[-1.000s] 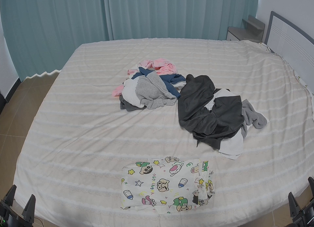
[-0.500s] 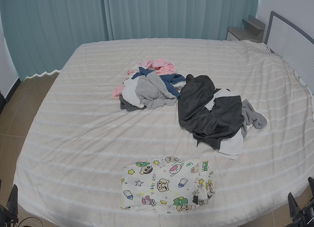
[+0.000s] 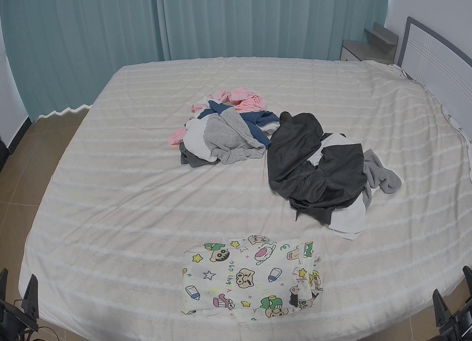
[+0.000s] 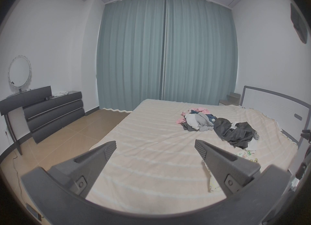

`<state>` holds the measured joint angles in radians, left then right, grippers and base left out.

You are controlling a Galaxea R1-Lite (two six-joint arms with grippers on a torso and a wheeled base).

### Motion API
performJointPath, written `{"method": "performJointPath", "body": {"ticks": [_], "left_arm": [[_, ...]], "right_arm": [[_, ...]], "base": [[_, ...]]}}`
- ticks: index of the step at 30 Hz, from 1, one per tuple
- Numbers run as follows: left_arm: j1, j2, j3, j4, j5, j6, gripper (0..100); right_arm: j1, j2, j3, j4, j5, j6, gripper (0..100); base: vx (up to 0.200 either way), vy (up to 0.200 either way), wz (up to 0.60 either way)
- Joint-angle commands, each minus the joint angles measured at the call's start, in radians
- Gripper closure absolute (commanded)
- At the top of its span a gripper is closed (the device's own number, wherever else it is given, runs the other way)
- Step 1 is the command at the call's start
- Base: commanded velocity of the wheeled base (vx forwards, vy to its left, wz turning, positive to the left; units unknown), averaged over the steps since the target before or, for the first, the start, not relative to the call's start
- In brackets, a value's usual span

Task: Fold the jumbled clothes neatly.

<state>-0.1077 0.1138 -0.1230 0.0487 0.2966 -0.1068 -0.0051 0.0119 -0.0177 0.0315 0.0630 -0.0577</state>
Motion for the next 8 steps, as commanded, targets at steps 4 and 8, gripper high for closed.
{"method": "performJointPath", "body": {"ticks": [4, 8], "left_arm": [[0.088, -0.056, 0.121, -0.036, -0.327, 0.064, 0], [0.088, -0.057, 0.121, -0.046, -0.323, 0.090, 0]], "right_arm": [[0.001, -0.012, 0.018, -0.001, 0.000, 0.001, 0], [0.001, -0.012, 0.018, 0.001, 0.000, -0.001, 0]], "base": [[0.000, 0.000, 0.00], [0.000, 0.000, 0.00]]}}
